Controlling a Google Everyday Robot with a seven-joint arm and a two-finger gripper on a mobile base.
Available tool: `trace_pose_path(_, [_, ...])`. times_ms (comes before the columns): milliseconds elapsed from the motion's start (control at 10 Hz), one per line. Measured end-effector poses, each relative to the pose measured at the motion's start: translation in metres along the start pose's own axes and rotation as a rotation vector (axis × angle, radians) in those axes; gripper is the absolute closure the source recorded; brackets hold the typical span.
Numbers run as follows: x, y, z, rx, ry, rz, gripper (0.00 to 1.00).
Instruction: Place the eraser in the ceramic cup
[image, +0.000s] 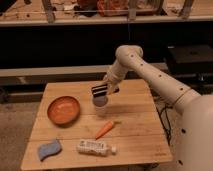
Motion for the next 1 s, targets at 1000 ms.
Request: trace_pose_path(1000, [-0.007, 0.026, 0.012, -0.143, 0.027, -0.121, 0.65])
